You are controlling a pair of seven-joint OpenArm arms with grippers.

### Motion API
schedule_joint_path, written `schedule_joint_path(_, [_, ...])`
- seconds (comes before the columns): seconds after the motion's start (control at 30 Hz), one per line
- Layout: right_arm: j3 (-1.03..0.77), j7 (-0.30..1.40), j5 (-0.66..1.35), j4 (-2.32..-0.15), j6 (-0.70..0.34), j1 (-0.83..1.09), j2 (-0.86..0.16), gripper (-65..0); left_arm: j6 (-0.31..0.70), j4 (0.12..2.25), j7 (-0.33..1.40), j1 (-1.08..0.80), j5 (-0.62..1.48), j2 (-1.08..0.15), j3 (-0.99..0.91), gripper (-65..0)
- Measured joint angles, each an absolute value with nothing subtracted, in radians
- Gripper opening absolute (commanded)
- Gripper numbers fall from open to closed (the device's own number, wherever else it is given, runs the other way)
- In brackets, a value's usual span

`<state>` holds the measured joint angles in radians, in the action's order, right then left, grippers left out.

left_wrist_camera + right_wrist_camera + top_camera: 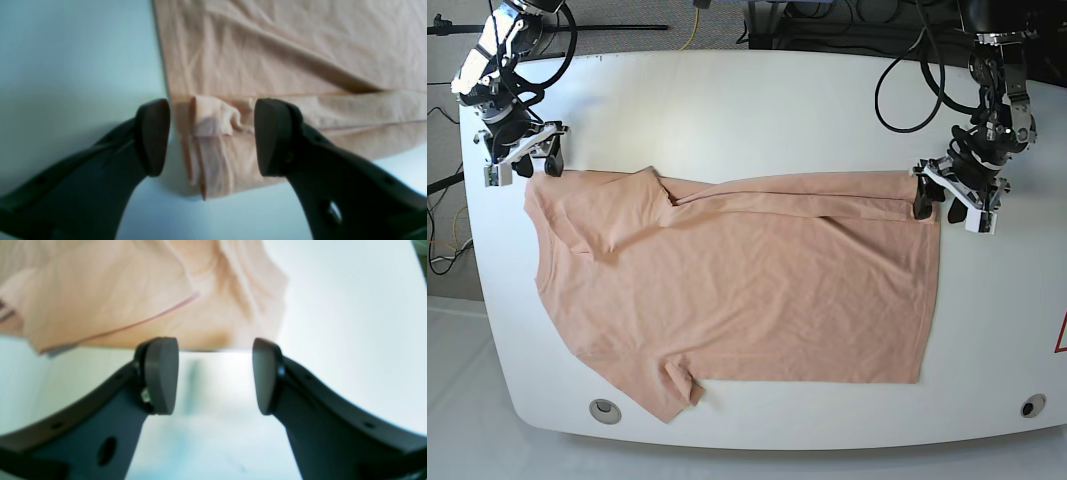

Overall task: Fold the T-shirt properly
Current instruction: 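Move both open grippers to the folded edge of the shirt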

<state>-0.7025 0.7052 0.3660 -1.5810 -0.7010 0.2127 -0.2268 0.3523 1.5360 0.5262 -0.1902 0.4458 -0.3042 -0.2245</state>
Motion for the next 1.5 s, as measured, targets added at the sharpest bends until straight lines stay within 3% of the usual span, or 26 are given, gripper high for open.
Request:
schedule_joint_path(0.4, [-0.676, 0.664, 0.196, -1.463, -0.696, 0.150, -0.230, -30.9, 0.351, 1.530, 0.533, -0.208, 0.442, -0.300, -0.221, -29.9])
schedule_joint_path(0.9, [-0.701, 0.608, 0.240, -1.375, -0.700, 0.120, -0.236, -31.3, 0.338, 1.535, 0.497, -0.212, 0.434, -0.305, -0.224, -22.6])
schedule_joint_path(1.37, [-0.714, 0.599, 0.260, -1.333, -0.700, 0.095, -0.238, -31.3, 0.340, 1.523, 0.497, -0.214, 0.435, -0.305, -0.218, -27.5])
schedule_joint_path(1.5, [-0.711, 0.588, 0.250, -1.317, -0.700, 0.077, -0.238, -31.4, 0.338, 1.519, 0.496, -0.216, 0.435, -0.303, -0.213, -33.1])
